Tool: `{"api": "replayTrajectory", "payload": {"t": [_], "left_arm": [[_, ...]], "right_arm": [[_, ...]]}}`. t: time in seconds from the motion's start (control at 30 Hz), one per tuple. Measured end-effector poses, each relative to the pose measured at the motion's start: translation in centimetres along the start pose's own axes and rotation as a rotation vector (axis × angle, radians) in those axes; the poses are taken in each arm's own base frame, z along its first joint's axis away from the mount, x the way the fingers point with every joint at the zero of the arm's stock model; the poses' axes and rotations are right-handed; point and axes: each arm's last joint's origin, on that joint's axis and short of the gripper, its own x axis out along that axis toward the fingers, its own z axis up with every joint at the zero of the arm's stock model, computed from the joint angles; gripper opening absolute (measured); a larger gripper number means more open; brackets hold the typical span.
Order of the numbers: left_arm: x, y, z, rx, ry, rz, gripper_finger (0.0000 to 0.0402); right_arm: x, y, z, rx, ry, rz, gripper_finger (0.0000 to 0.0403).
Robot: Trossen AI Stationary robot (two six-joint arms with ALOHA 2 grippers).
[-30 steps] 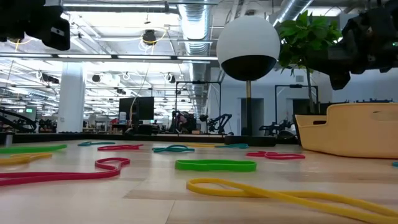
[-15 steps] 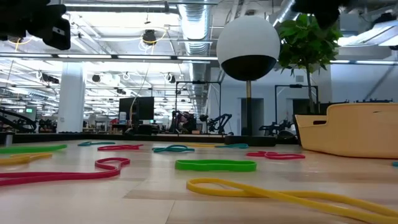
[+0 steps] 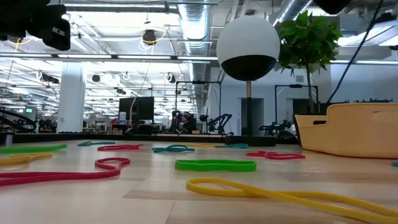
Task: Pick and place items into bin
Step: Put the blue rubber band into the bin
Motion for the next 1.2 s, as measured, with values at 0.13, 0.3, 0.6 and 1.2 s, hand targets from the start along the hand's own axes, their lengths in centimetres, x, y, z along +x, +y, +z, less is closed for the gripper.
{"api": "replayTrajectory", "payload": {"t": [0.13,0.3,0.6,1.2], "left_arm": [[0.0,0.0,0.3,-0.026,-0.029,0.002,0.0105],[0.0,0.0,0.3,-0.087,-0.03,0.002,0.0105],[0.0,0.0,0.2,-0.141,-0.014,0.0,0.0106],[0.0,0.0,0.1,-0.142,-0.013,-0.001,0.0105]], "right_arm": [[1.2,0.0,-0.7,0.156,0.187,-0.016,0.0108],[1.0,0.0,-2.6,0.456,0.438,-0.15,0.0108],[3.3,1.2,-6.2,0.604,0.61,-0.365,0.0108],[6.5,1.6,-8.3,0.53,0.799,-0.316,0.0108]]}}
